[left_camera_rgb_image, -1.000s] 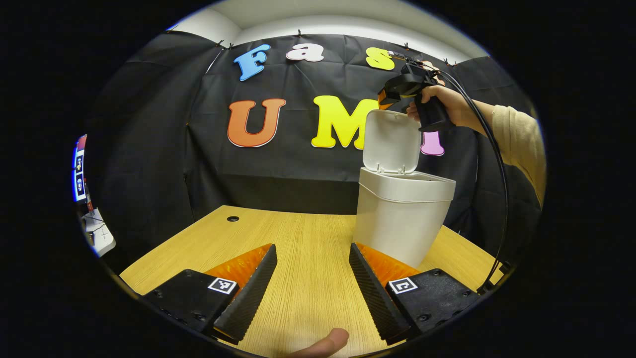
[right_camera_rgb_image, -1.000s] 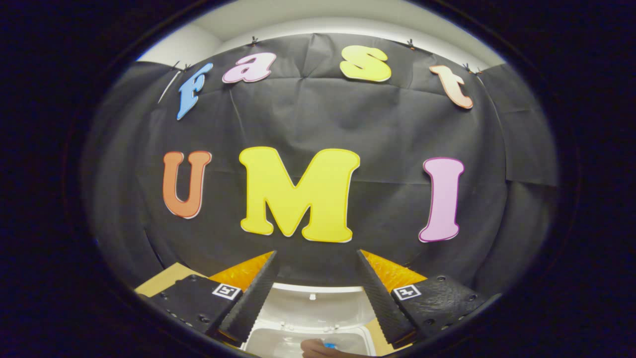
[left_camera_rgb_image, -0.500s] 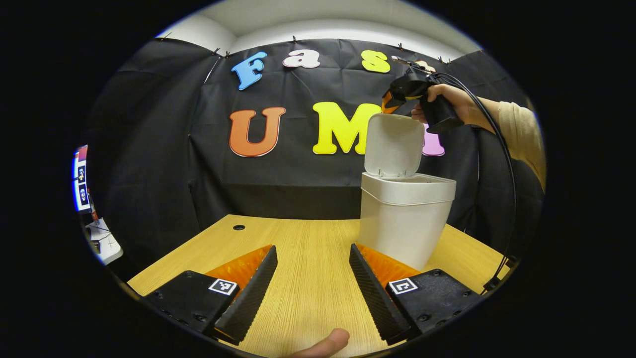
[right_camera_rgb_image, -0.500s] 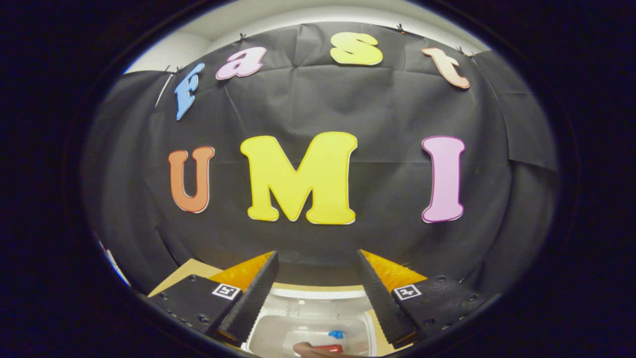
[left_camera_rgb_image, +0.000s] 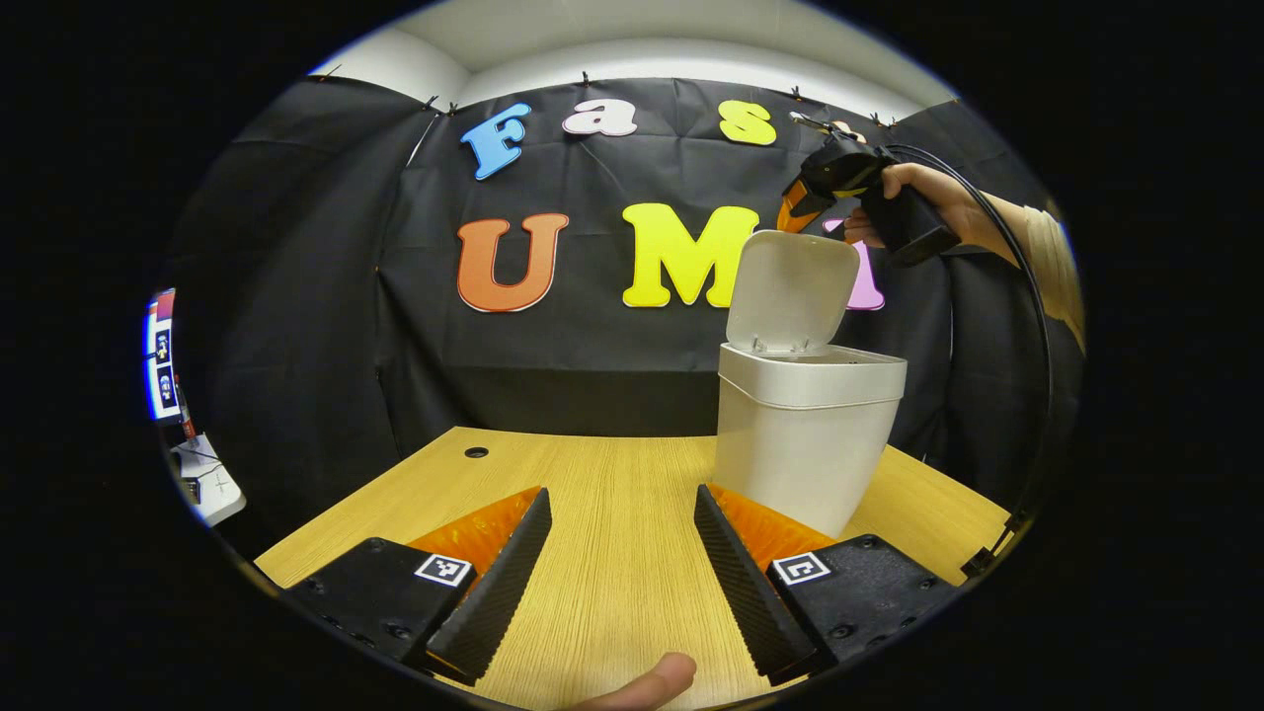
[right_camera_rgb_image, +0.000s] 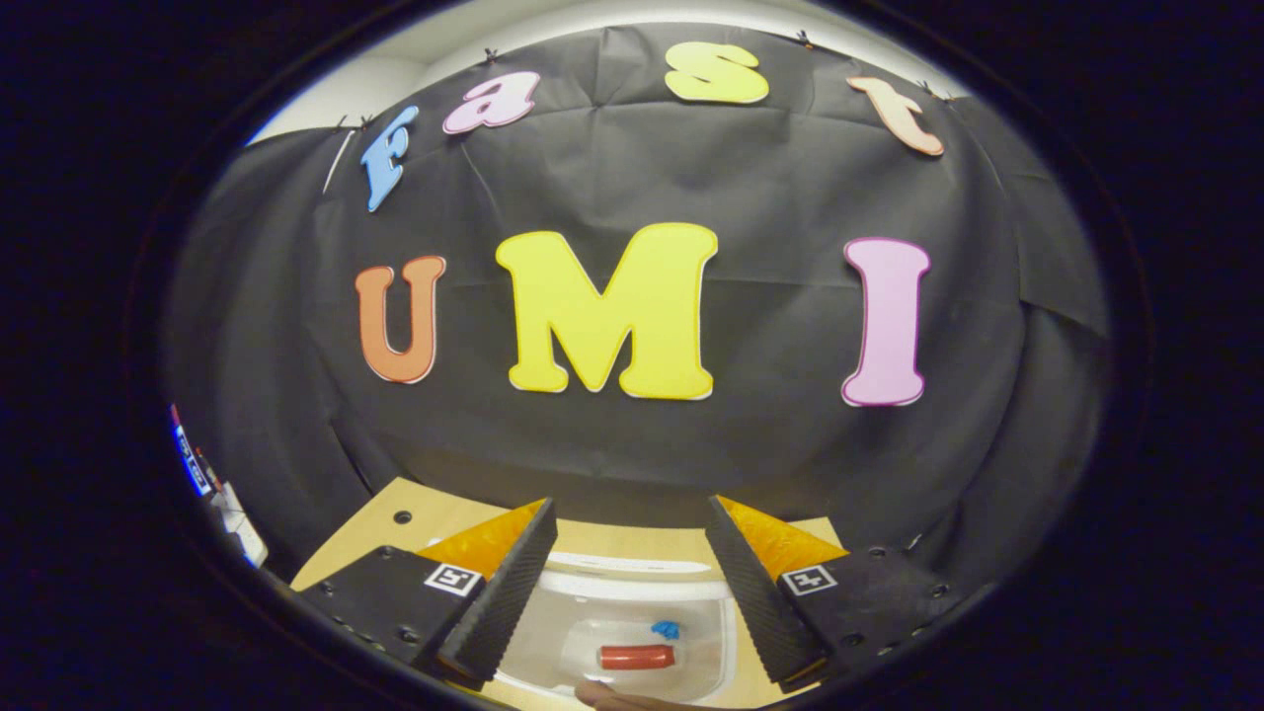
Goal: Press the lid of the desktop garbage bin to open it, pick up the crumpled paper on the desktop and throw it into the bin, then pick up the pop can on the desktop and drop it into the bin, and finally close the garbage bin lid.
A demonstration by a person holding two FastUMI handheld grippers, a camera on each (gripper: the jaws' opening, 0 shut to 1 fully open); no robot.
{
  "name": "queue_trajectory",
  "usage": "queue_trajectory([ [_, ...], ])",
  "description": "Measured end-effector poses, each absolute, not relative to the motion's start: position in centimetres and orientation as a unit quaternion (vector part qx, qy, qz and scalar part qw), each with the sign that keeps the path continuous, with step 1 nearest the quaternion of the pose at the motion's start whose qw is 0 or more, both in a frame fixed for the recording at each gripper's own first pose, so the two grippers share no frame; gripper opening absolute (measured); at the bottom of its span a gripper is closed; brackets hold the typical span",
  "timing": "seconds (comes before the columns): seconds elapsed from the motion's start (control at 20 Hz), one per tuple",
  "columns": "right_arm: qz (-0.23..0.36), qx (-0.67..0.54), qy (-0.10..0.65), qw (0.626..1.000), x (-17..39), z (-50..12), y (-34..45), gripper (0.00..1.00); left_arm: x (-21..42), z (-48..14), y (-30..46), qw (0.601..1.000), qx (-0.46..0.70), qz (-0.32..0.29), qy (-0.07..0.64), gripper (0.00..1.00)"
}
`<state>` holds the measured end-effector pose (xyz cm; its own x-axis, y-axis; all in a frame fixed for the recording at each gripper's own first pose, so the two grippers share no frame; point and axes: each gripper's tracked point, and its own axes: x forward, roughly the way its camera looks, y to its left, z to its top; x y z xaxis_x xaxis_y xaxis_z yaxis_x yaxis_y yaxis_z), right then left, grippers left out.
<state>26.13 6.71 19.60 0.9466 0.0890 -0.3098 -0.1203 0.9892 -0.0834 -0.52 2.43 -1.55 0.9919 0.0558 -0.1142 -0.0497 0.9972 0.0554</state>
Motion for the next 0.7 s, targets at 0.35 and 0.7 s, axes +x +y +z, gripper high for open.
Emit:
queue_trajectory([
  [0.35, 0.054, -0.052, 0.215, 0.974, 23.1, 15.7, 6.6, 0.94, -0.6, -1.4, 2.9, 0.997, 0.028, 0.033, 0.058, 0.95],
  [0.7, 0.038, -0.073, 0.281, 0.956, 21.1, 11.5, 6.1, 0.94, -0.4, -1.8, 3.5, 0.997, 0.025, 0.041, 0.065, 0.95],
])
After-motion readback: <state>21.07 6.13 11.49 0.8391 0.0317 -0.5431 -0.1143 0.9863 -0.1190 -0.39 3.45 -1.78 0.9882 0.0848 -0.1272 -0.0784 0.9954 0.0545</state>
